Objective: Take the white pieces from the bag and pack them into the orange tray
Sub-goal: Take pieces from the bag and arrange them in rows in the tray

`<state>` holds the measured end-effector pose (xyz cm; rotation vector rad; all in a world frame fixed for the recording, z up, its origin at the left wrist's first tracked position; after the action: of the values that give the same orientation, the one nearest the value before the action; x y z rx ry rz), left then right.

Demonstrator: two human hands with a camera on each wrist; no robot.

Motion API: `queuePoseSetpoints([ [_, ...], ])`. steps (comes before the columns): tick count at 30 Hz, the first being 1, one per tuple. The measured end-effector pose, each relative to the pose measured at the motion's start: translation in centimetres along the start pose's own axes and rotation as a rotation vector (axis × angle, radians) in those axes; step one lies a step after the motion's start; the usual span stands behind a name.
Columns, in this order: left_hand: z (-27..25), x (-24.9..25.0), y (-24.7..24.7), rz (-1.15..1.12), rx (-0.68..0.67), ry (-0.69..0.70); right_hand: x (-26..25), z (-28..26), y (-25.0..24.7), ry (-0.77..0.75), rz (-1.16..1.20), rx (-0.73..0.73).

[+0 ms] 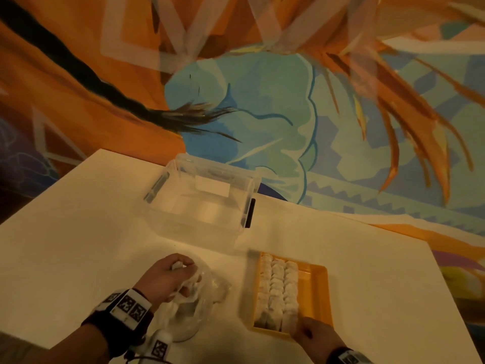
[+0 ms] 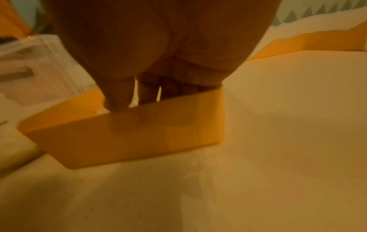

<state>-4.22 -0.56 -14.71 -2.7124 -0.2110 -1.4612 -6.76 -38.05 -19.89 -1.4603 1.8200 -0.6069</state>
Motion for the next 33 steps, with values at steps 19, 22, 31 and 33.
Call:
queuePoseSetpoints([
  [19, -5.0, 6.0, 21.0, -0.125, -0.232, 0.099, -4.9, -5.9, -16.6, -0.312, 0.978, 0.434],
  [22, -5.3, 5.6, 21.7, -0.104, -0.216, 0.104, -3.2, -5.9, -16.8, -0.298, 1.013, 0.453],
  [31, -5.1, 6.1, 23.8, 0.239, -0.227, 0.293, -4.1, -5.3, -18.0, -0.484, 0.491, 0.445],
  [33, -5.3, 6.1, 24.8, 0.301, -0.258, 0.336, -4.4, -5.4, -17.6, -0.522, 0.422, 0.441],
])
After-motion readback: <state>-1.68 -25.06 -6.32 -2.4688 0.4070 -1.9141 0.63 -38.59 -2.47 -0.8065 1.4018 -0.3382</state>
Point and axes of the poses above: each hand's wrist, its own z-axis towards the middle knuckle, its own y-axis out of the palm, x = y × z, the point moved 9 cm from there along z, towards the middle knuckle, and after that the axes turned 8 degrees about -z, right-handed, at the moved point
